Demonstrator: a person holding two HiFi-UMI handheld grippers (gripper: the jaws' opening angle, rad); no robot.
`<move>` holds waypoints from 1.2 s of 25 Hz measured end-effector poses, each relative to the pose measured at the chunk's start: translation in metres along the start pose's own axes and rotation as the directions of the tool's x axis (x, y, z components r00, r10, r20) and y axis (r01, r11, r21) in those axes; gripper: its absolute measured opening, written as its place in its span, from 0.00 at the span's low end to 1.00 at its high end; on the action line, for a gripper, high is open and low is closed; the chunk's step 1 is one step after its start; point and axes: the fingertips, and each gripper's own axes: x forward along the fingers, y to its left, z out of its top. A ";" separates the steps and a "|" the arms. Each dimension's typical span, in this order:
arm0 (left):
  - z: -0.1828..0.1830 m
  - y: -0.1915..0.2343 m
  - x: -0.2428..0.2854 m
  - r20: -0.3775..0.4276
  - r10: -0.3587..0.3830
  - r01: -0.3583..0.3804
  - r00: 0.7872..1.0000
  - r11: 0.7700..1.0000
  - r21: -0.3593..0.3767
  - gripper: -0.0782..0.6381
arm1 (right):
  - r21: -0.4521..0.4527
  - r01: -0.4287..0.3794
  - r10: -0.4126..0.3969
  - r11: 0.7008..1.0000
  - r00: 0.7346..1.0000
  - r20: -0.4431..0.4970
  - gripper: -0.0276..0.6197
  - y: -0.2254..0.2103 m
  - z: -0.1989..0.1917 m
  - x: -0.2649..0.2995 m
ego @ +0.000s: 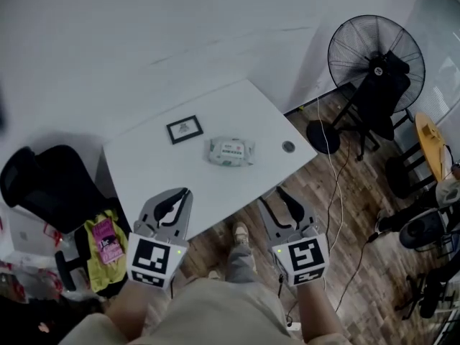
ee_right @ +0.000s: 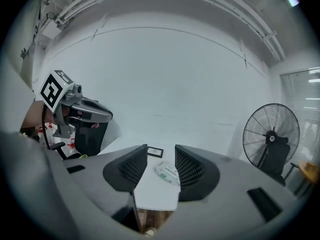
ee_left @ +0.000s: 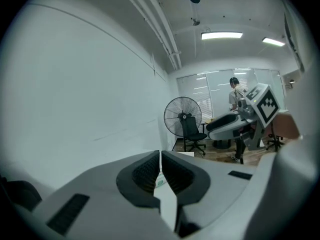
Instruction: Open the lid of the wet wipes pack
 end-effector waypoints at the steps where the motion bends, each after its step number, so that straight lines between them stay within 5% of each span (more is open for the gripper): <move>1: -0.002 0.003 0.009 -0.009 0.004 -0.004 1.000 1.000 -0.001 0.15 | -0.001 -0.012 0.012 1.000 1.000 -0.004 0.33 -0.005 -0.001 0.010; 13: -0.014 0.066 0.123 -0.125 0.127 -0.133 0.984 0.990 -0.047 0.15 | -0.026 -0.216 0.215 0.976 0.975 -0.057 0.33 -0.069 -0.012 0.141; 23: -0.025 0.106 0.201 -0.238 0.238 -0.264 0.942 0.961 -0.087 0.15 | -0.064 -0.401 0.390 0.914 0.911 -0.135 0.33 -0.116 -0.031 0.239; 30: -0.035 0.118 0.220 -0.286 0.257 -0.293 0.923 0.952 -0.090 0.15 | -0.072 -0.466 0.448 0.882 0.876 -0.179 0.33 -0.117 -0.045 0.271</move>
